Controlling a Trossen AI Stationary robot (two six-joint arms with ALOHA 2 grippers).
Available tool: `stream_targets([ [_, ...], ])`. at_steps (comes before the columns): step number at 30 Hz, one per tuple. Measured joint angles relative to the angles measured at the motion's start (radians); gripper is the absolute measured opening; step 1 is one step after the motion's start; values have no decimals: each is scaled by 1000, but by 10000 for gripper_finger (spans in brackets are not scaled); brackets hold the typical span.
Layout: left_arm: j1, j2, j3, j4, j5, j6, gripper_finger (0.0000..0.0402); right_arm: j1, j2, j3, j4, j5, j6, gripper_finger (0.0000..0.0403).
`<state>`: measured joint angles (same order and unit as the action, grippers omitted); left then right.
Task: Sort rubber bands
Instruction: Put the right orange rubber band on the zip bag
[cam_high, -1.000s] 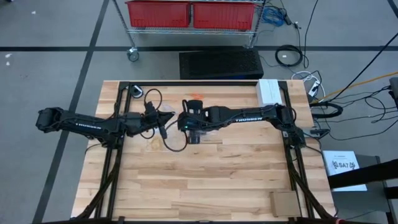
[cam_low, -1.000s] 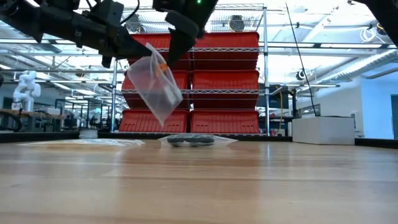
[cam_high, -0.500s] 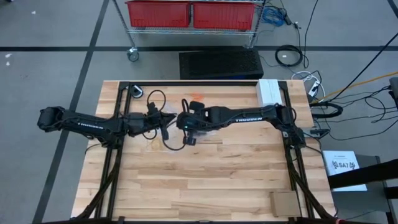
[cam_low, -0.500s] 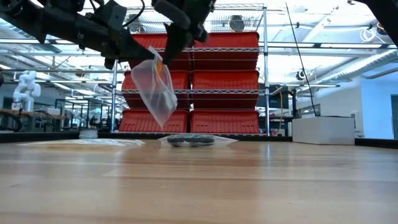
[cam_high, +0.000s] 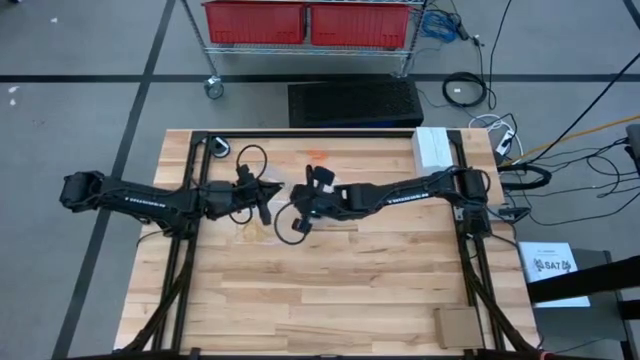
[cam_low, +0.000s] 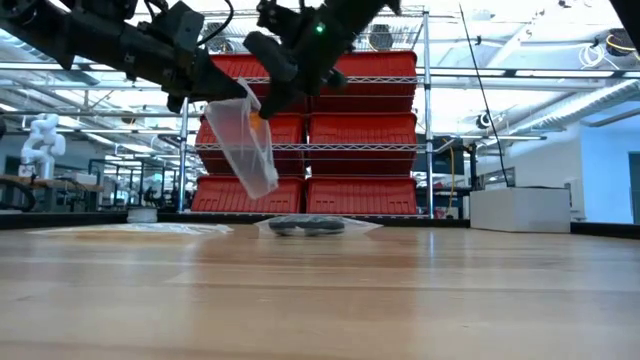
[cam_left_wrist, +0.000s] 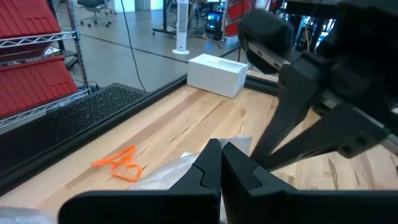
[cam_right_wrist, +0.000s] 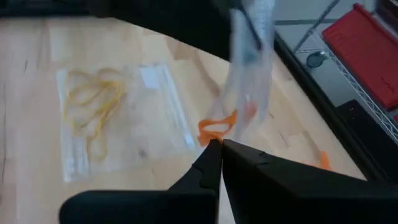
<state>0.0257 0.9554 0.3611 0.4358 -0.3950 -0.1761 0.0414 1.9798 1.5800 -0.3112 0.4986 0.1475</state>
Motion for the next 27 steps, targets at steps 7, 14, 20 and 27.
stream_targets([
  [7,0,0,0,-3,2,-1,0,19,-22,-123,204,22,46,0],
  [14,0,0,0,0,2,-1,0,18,-23,-150,288,113,53,8],
  [20,0,0,0,0,4,-2,0,18,-24,-150,294,106,51,68],
  [27,0,0,9,3,70,-3,0,-3,-24,-150,293,134,0,103],
])
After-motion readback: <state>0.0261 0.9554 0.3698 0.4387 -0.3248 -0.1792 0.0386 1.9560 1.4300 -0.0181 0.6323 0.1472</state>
